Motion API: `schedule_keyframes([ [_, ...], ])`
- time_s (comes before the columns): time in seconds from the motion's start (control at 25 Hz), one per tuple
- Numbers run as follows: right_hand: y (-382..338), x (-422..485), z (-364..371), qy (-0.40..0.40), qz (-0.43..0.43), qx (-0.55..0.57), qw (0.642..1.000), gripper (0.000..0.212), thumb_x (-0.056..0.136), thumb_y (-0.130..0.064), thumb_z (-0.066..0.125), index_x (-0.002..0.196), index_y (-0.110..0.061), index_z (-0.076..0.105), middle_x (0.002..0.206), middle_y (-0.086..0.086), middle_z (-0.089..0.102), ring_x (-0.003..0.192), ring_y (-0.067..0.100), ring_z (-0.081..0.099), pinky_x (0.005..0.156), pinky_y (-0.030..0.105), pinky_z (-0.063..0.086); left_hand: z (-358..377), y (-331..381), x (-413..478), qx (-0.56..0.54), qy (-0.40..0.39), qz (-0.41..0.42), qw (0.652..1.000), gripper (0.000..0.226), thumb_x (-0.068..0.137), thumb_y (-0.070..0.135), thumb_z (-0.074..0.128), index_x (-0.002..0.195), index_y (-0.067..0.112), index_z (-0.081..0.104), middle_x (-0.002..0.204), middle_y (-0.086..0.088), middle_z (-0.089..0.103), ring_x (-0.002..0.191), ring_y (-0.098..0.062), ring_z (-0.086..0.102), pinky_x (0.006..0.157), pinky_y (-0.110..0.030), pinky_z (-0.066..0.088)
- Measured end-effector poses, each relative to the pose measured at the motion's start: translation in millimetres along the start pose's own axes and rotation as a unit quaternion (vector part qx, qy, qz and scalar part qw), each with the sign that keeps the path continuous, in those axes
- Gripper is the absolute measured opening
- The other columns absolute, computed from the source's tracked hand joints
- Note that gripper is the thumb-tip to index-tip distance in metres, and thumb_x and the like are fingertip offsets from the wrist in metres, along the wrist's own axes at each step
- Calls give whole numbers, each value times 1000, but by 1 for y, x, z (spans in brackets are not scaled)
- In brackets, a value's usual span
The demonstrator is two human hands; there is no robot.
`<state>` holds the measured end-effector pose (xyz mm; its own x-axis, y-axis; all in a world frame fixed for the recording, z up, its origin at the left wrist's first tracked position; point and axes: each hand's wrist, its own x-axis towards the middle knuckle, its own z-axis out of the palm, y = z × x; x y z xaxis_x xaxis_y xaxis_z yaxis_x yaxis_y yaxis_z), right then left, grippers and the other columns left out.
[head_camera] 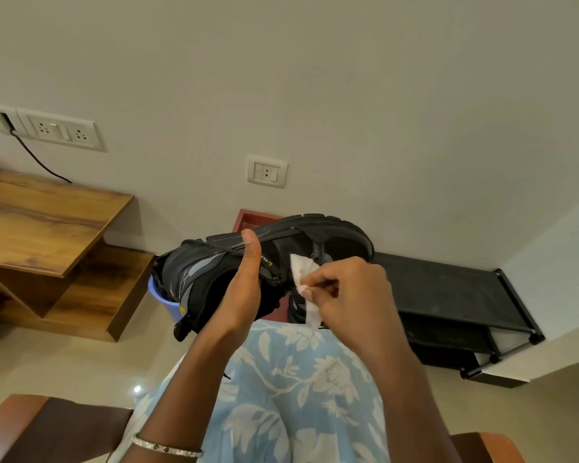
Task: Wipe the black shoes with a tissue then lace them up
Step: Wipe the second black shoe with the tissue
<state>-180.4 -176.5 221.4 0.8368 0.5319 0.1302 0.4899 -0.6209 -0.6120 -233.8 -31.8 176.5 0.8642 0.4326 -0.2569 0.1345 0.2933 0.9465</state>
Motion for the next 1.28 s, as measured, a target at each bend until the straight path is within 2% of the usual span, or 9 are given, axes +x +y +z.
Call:
schedule_keyframes([
  [0.16, 0, 10, -25, 75, -5, 97, 992, 14, 86, -16, 77, 95, -27, 74, 81, -16, 69, 78, -5, 63, 65, 6, 47, -2, 2, 2, -6, 11, 12, 1000, 95, 64, 99, 28, 134, 41, 58, 139, 4, 61, 131, -16, 54, 114, -51, 39],
  [0.32, -12, 21, 9, 80, -82, 90, 989, 30, 92, -19, 71, 120, -26, 65, 90, -11, 65, 88, 7, 61, 78, 24, 53, 2, 3, -3, -14, -18, 14, 1000, 80, 77, 91, 26, 126, 41, 65, 128, 2, 69, 125, -18, 60, 111, -49, 42],
  [0.4, -8, 19, 26, 117, -101, 57, 986, 18, 93, -21, 70, 111, -19, 71, 96, -9, 66, 92, 11, 60, 79, 32, 54, 3, 6, -7, -27, -19, 13, 999, 71, 80, 84, 26, 113, 42, 72, 120, 2, 73, 120, -19, 64, 108, -44, 45],
  [0.56, 7, 11, 31, 137, -97, 26, 986, 10, 86, -22, 78, 97, -21, 78, 91, -11, 68, 91, 10, 55, 74, 31, 52, -1, 8, -9, -78, -25, 8, 997, 64, 79, 81, 31, 96, 41, 78, 117, 2, 74, 118, -18, 65, 111, -47, 42],
  [0.72, 10, 11, 28, 195, -75, -16, 978, 8, 84, -28, 79, 92, -24, 78, 91, -11, 65, 91, 7, 49, 72, 14, 37, 2, 9, -7, -91, -27, 9, 995, 67, 83, 79, 32, 103, 34, 76, 117, 1, 74, 116, -17, 67, 112, -47, 42],
  [0.84, 3, 16, 33, 270, -79, -12, 960, 6, 89, -24, 76, 91, -19, 75, 93, -6, 65, 90, 10, 52, 73, 9, 32, 6, 9, -8, -85, -43, 18, 995, 59, 87, 75, 32, 96, 40, 79, 117, 3, 74, 117, -16, 66, 112, -46, 42],
  [0.92, -2, 15, 37, 279, -92, 8, 956, 6, 91, -22, 74, 94, -17, 75, 94, -6, 67, 89, 11, 56, 73, 8, 36, 8, 8, -10, -78, -41, 17, 996, 55, 83, 78, 35, 95, 47, 78, 119, 4, 73, 121, -17, 63, 113, -48, 41],
  [1.08, -5, 5, 39, 214, -145, 75, 963, 11, 92, -23, 72, 101, -21, 78, 94, -10, 71, 90, 8, 58, 76, 9, 42, 5, 7, -11, -83, -45, 18, 995, 66, 90, 73, 32, 99, 29, 80, 113, -5, 75, 113, -20, 69, 109, -48, 44],
  [1.28, -1, 19, 37, 302, -87, -8, 949, 6, 95, -23, 70, 98, -22, 75, 93, -8, 69, 91, 11, 52, 76, 23, 45, 9, 8, -14, -47, -39, 29, 998, 58, 88, 74, 29, 103, 42, 75, 113, 5, 75, 113, -14, 68, 108, -44, 46],
])
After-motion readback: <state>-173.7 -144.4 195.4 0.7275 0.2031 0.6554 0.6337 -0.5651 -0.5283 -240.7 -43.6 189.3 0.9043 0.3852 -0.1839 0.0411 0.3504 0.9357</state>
